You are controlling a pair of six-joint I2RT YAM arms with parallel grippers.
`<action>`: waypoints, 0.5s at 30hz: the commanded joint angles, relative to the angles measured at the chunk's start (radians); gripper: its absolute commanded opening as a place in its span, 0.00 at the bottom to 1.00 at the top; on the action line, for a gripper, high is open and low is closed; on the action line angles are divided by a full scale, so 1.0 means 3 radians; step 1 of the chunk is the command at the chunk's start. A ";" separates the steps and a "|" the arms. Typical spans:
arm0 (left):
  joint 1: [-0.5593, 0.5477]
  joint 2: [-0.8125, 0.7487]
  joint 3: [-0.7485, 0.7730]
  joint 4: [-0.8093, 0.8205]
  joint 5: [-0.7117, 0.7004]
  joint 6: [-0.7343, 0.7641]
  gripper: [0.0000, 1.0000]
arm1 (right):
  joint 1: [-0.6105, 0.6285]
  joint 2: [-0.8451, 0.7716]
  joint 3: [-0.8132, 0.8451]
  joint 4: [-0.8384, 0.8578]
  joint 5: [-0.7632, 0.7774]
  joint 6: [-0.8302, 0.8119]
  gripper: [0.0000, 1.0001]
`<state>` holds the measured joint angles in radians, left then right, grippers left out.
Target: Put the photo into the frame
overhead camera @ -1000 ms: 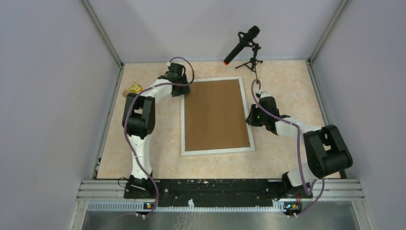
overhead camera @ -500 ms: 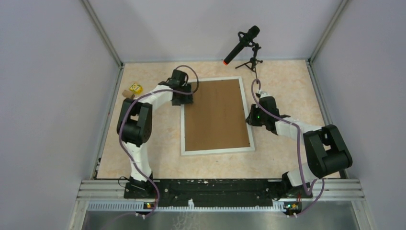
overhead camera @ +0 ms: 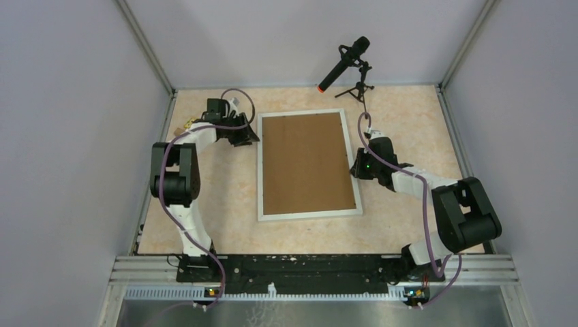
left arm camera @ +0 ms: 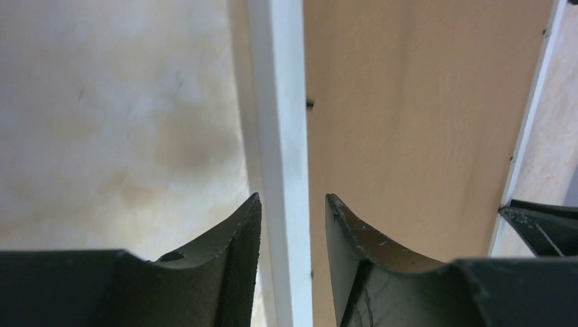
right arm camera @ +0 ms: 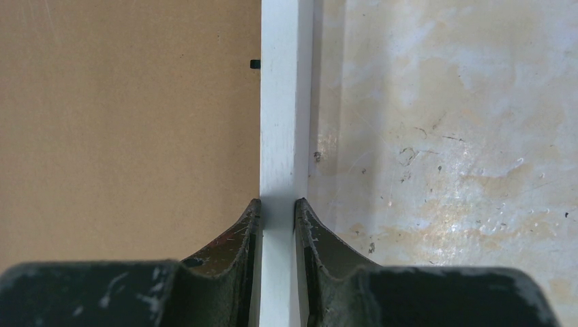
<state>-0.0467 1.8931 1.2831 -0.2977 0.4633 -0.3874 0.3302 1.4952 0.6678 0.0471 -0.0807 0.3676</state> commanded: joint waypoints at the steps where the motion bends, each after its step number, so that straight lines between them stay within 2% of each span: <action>1: -0.0028 0.0345 0.0456 0.0187 0.0209 -0.0041 0.44 | 0.0083 0.0254 -0.0114 -0.0265 -0.0191 -0.0052 0.00; 8: -0.0028 0.0546 0.0562 0.0168 0.0113 -0.0005 0.38 | 0.0081 0.0273 -0.0104 -0.0255 -0.0226 -0.0054 0.00; 15: -0.0049 0.0693 0.0659 0.0136 0.0065 -0.0013 0.38 | 0.0081 0.0300 -0.0098 -0.0258 -0.0230 -0.0054 0.00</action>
<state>-0.0589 2.0804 1.4349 -0.2699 0.4938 -0.3981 0.3302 1.5005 0.6693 0.0483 -0.0814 0.3672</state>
